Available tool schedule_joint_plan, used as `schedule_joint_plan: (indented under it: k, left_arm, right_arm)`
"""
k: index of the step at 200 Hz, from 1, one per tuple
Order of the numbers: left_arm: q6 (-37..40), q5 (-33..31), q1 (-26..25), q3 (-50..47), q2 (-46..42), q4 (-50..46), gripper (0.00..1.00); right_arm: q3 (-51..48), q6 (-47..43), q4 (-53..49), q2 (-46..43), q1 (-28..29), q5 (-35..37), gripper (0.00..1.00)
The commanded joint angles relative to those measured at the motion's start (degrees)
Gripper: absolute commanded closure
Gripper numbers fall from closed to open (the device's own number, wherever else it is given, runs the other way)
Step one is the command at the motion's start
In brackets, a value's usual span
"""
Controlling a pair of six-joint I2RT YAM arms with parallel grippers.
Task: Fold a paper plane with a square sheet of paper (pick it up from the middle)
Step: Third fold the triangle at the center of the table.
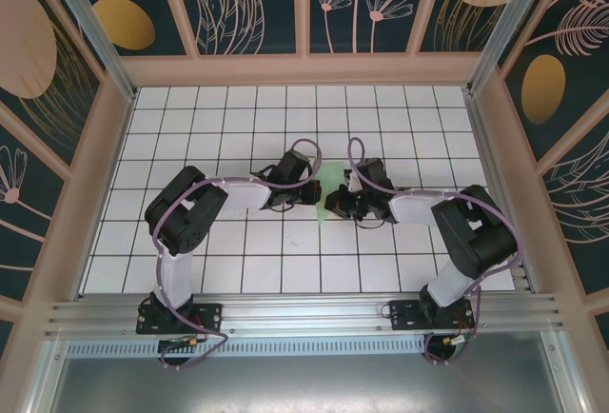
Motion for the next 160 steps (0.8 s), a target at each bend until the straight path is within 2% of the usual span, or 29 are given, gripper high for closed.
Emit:
schedule_joint_plan:
  k: [1, 42, 99, 142, 160]
  left_arm:
    - [0.4, -1.9, -0.2, -1.4, 0.8, -4.9, 0.98]
    - [0.6, -1.9, -0.1, -1.6, 0.7, -5.2, 0.98]
    - [0.7, -2.1, -0.1, -1.7, 0.6, -5.3, 0.98]
    - [0.6, -1.9, -0.1, -1.7, 0.7, -5.3, 0.98]
    - [0.7, -1.9, -0.1, -1.7, 0.7, -5.3, 0.98]
  right_arm:
    - [0.3, 0.7, 2.9, 3.1, 0.0, -1.7, 0.92]
    - [0.2, -0.3, 0.9, 6.9, -1.1, 1.2, 0.92]
    - [2.4, -2.9, -1.5, 0.6, -4.7, -1.7, 0.91]
    - [3.5, -2.9, 0.5, 5.8, -5.8, -4.1, 0.91]
    - [3.2, -2.8, -0.5, 7.6, -5.7, -1.8, 0.91]
